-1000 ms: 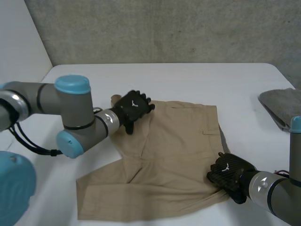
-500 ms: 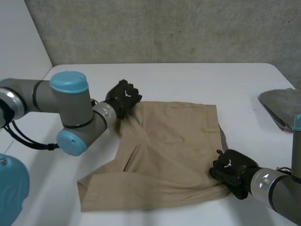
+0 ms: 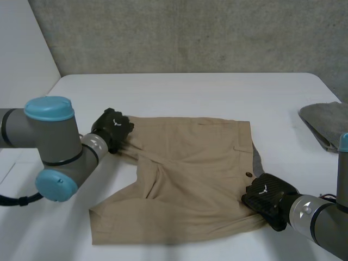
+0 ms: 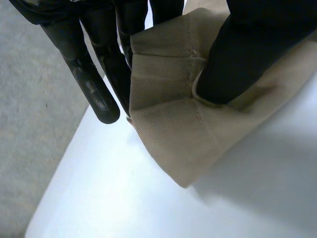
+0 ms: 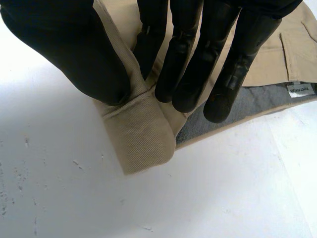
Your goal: Fold the laundry.
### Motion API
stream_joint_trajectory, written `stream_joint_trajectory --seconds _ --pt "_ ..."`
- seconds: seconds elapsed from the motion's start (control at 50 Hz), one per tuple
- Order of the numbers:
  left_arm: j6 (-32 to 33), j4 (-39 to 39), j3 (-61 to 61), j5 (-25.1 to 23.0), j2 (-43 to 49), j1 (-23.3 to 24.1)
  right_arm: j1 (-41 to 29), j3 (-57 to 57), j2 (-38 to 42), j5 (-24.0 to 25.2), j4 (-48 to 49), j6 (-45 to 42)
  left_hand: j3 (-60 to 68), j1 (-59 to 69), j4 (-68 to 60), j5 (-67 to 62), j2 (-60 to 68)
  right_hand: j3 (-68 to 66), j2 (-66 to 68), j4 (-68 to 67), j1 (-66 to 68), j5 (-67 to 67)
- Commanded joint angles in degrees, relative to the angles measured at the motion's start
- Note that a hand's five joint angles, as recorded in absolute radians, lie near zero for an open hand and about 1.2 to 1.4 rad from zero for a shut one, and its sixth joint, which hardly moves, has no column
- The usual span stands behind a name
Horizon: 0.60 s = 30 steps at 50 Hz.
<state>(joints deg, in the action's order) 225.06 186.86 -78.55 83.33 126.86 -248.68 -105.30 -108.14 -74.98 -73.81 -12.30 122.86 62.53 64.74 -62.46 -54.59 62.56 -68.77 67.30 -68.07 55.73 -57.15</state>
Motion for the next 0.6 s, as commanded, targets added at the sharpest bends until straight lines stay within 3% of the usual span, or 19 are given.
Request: stream_joint_trajectory --seconds 0.02,0.12,0.22,0.38,0.48,0.6 --pt "-5.4 0.0 -1.8 2.9 -1.3 -0.4 0.0 -0.1 0.0 0.0 0.0 0.0 6.1 3.8 -6.1 -4.0 6.0 -11.2 12.7 -11.9 24.3 -12.9" --pt "-8.1 -0.3 -2.3 6.5 -2.8 -1.7 0.0 -0.1 0.0 0.0 0.0 0.0 -0.3 -2.5 0.3 2.4 -0.3 -11.2 12.7 -11.9 24.3 -12.9" --pt "-9.6 -0.3 -5.1 6.4 -5.2 -2.0 0.0 -0.1 0.0 0.0 0.0 0.0 -26.2 -28.4 26.1 28.3 -26.2 -11.2 12.7 -11.9 24.3 -12.9" --pt "-9.6 0.1 -8.2 2.0 -7.5 -2.1 0.0 -0.1 0.0 0.0 0.0 0.0 -25.6 -27.8 25.5 27.6 -25.6 -11.2 12.7 -11.9 24.3 -12.9" --pt "-9.6 -0.1 -8.3 1.6 -6.8 -2.7 0.0 -0.5 0.0 0.1 0.0 0.0 -9.3 -11.5 9.2 11.3 -9.3 -11.2 12.7 -11.9 24.3 -12.9" --pt "-9.2 0.2 -8.8 1.4 -5.4 -3.7 -0.1 -0.7 0.0 0.1 0.0 0.0 -15.3 -17.5 15.2 17.4 -15.3 -11.2 12.7 -11.9 24.3 -12.9"
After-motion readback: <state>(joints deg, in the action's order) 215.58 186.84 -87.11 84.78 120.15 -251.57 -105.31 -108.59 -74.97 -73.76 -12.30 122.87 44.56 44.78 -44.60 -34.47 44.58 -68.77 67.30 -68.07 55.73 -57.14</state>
